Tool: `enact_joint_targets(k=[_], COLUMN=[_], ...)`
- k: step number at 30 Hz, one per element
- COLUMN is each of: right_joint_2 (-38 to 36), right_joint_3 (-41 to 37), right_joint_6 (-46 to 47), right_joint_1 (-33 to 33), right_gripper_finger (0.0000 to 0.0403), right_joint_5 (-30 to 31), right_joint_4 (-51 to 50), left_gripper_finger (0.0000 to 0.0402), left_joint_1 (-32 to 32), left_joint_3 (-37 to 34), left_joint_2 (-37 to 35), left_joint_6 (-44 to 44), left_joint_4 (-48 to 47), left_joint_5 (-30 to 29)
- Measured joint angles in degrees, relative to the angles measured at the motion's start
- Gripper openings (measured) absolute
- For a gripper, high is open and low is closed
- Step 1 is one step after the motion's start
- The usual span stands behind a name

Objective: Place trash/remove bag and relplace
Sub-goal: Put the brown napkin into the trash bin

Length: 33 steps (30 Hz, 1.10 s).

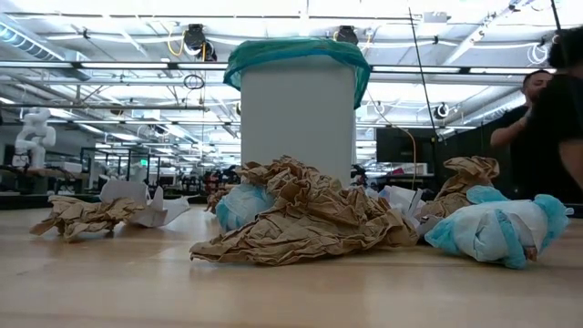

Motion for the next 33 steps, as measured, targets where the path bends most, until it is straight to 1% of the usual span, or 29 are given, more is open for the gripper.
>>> enact_joint_targets(k=[2, 4, 8, 12, 18, 22, 28, 33], right_joint_2=[1.0, 1.6, 1.5, 1.4, 1.3, 1.3, 1.3, 1.3], right_joint_3=[-1.2, -3.1, -8.4, -12.3, -14.7, -15.6, -19.5, -24.3], right_joint_6=[-0.5, -0.8, -0.7, 0.3, 2.3, 3.2, 3.6, 3.8], right_joint_1=[1.2, 1.6, 1.6, 1.6, 2.1, 3.3, 4.2, 4.2], right_gripper_finger=[0.0, 0.0, 0.0, 0.0, 0.0, 0.0, 0.0, 0.0], right_joint_5=[3.2, 4.5, 4.6, 4.5, 3.4, 3.3, 3.3, 3.4], right_joint_4=[0.8, 2.7, 9.0, 11.5, 12.1, 13.8, 18.1, 23.5], left_gripper_finger=[0.0, 0.0, 0.0, 0.0, 0.0, 0.0, 0.0, 0.0], left_joint_1=[-0.7, -1.2, -2.4, -3.5, -4.9, -5.3, -6.2, -7.3], left_joint_3=[-2.6, -4.3, -5.3, -5.3, -5.3, -5.3, -5.3, -5.8], left_joint_2=[-0.2, -0.2, -0.3, -0.3, -0.3, -0.3, -0.3, -0.3], left_joint_6=[0.0, 0.0, -1.7, -3.0, -3.0, -3.0, -3.0, -3.0], left_joint_4=[0.5, 0.6, 0.8, 1.9, 5.0, 5.1, 5.1, 5.3], left_joint_5=[-0.5, -0.3, -0.2, 0.0, -0.1, -0.2, -0.2, -0.4])
